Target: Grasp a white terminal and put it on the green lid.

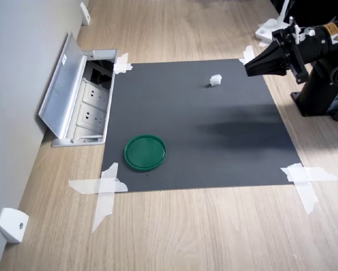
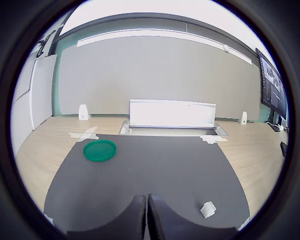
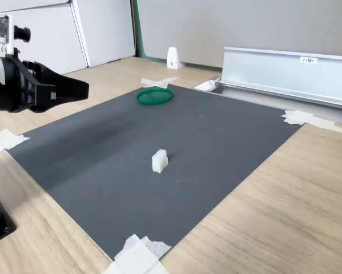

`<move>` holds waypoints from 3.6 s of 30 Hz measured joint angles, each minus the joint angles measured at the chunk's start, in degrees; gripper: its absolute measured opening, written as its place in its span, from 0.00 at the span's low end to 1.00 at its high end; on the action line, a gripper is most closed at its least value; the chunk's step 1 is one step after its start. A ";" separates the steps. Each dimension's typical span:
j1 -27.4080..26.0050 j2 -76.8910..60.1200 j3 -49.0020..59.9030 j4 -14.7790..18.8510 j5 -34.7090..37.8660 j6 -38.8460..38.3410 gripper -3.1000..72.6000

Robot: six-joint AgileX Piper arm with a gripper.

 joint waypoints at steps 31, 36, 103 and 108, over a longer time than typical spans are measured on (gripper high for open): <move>0.00 0.00 0.00 0.23 0.00 0.00 0.03; 0.00 0.00 0.00 0.23 0.00 0.00 0.03; -12.69 59.39 -42.23 -5.43 41.25 -25.17 0.87; -20.02 62.11 -42.27 -4.55 41.76 -32.30 0.95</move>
